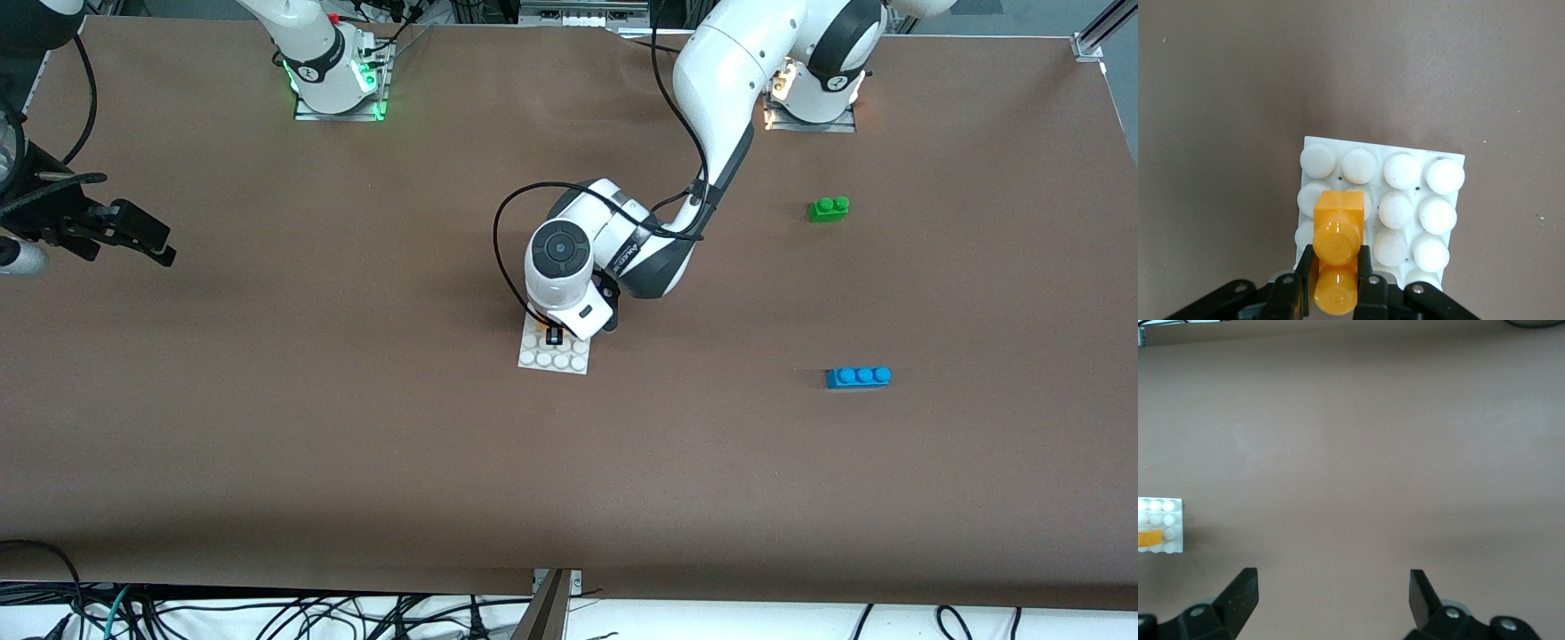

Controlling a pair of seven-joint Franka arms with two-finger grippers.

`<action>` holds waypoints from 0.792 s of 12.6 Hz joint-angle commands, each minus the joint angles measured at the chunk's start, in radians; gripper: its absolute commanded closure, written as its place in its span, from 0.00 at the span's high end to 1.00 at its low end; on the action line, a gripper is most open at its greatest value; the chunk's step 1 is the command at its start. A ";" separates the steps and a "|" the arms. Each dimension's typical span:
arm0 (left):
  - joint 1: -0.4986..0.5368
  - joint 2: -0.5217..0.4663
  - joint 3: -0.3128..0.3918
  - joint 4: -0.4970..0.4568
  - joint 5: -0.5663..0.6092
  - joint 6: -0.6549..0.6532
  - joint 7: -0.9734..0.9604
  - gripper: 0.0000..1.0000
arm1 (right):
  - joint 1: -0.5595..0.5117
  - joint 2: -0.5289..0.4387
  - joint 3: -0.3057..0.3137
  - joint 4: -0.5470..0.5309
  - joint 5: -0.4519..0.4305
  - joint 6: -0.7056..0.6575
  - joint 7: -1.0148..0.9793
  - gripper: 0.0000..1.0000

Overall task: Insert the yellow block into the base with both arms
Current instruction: 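Press the yellow brick down onto the base studs with the left gripper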

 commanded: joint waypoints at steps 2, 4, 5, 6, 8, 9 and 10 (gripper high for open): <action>-0.014 0.037 0.018 0.037 -0.012 0.008 -0.025 0.00 | -0.014 -0.017 0.006 0.004 -0.015 -0.021 -0.015 1.00; -0.014 0.039 0.027 0.037 -0.012 0.013 -0.024 0.00 | -0.014 -0.015 0.006 0.004 -0.020 -0.018 -0.015 1.00; -0.014 0.039 0.029 0.037 -0.012 0.013 -0.024 0.00 | -0.014 -0.015 0.006 0.004 -0.020 -0.018 -0.015 1.00; -0.014 0.039 0.030 0.037 -0.012 0.014 -0.024 0.00 | -0.014 -0.015 0.006 0.004 -0.020 -0.018 -0.014 1.00; -0.014 0.042 0.033 0.038 -0.012 0.016 -0.022 0.00 | -0.014 -0.015 0.006 0.004 -0.018 -0.016 -0.015 1.00; -0.014 0.043 0.035 0.038 -0.012 0.026 -0.022 0.00 | -0.014 -0.015 0.006 0.004 -0.018 -0.018 -0.015 1.00; -0.014 0.045 0.035 0.037 -0.011 0.030 -0.022 0.00 | -0.014 -0.015 0.006 0.004 -0.018 -0.018 -0.017 1.00</action>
